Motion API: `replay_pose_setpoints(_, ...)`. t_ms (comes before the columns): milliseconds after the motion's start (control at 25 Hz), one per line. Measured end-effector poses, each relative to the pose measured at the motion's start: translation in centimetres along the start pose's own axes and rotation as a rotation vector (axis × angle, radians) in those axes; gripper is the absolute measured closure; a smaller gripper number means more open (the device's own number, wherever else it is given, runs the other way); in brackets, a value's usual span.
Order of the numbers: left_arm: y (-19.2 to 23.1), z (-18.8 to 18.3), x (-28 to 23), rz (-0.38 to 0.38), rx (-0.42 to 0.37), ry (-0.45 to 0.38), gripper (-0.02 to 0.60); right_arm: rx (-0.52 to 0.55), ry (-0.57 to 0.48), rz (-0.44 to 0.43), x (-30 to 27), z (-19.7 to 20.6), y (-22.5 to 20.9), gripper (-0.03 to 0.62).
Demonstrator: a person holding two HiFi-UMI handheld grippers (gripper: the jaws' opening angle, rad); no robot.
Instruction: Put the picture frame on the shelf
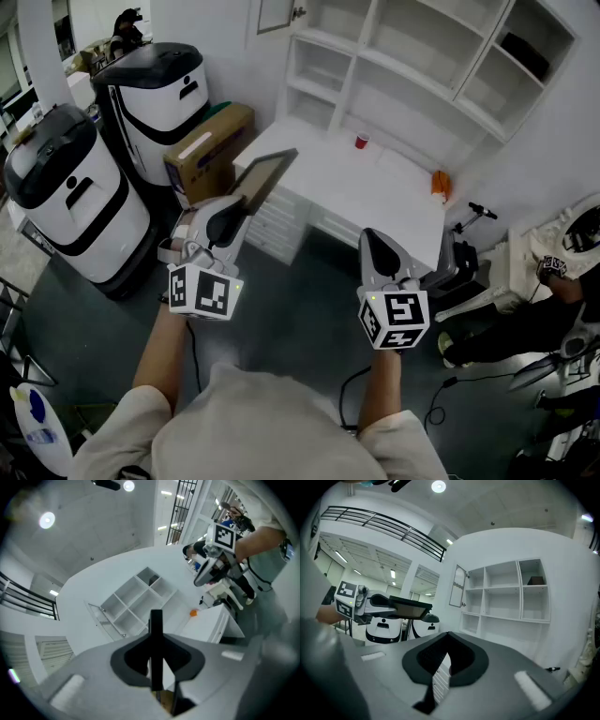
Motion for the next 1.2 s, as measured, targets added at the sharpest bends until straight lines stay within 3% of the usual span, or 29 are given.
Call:
replay_pose_setpoints(400, -2.9, -3.0, -0.5, -0.02, -0.011, 0.018, 0.52, -0.051, -0.081, -0.042, 2.9, 1.1, -3.7, 0.588)
replay_pose_setpoints(720, -6.2, -5.1, 0.1, -0.039, -0.01, 0.062, 0.52, -0.068, -0.049, -0.125, 4.8, 2.9, -5.7, 0.589)
replay_pose_setpoints(1200, -8.0, -5.5, -2.0, -0.023, -0.015, 0.081, 0.52, -0.047, -0.056, -0.153, 4.3, 3.8, -7.4, 0.589)
Point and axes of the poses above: the fingertips, and each gripper's own axes: x backward along the fingers, y to its left, z out of its underside, the point moved 8 cm from there along x, backward along the fingers, and after that the axes turned 11 degrees about -z, right-handed, at the moved point
